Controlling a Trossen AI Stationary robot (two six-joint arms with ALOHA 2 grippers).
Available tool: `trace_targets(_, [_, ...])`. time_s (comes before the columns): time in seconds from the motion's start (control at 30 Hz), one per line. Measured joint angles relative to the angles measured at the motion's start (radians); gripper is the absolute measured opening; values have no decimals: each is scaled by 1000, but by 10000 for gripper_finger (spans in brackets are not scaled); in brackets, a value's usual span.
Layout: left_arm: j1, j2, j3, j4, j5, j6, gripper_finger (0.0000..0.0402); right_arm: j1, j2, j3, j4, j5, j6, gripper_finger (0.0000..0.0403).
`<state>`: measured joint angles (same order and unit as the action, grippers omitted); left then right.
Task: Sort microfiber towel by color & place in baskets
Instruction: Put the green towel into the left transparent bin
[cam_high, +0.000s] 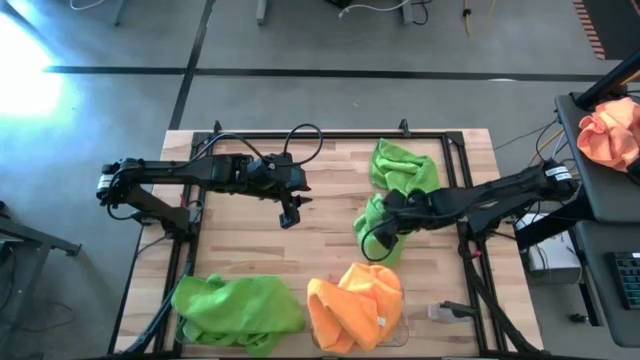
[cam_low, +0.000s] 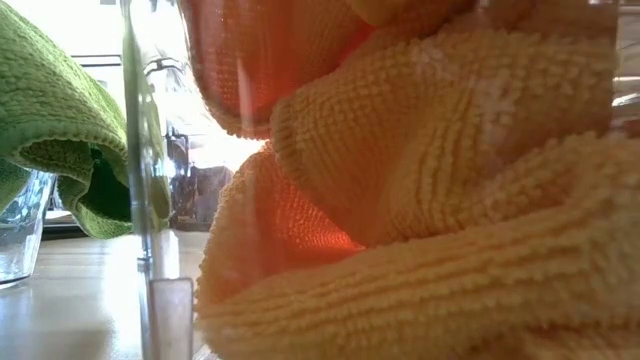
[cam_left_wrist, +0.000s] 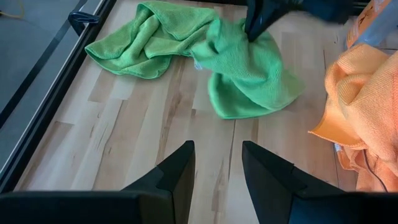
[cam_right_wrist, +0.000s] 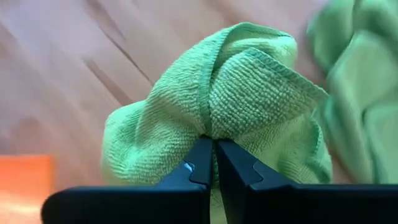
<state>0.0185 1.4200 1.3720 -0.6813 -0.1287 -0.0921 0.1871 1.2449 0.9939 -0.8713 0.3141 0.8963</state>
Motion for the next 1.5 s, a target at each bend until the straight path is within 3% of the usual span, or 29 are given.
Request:
trace_targets(0.27, [0, 0, 0, 14, 0, -7, 118, 0, -19, 209, -21, 115, -76, 9])
trace_targets(0.53, [0, 0, 0, 183, 0, -7, 118, 0, 33, 348, -6, 197, -124, 9])
trace_targets(0.97, [0, 0, 0, 238, 0, -7, 118, -3, 269, 605, -5, 213, -295, 9])
trace_targets(1.23, [0, 0, 0, 238, 150, 3, 118, -9, 404, 794, -28, 250, -456, 9])
trace_targets(1.5, [0, 48, 0, 177, 154, 84, 118, -18, 475, 960, -150, 262, -465, 9])
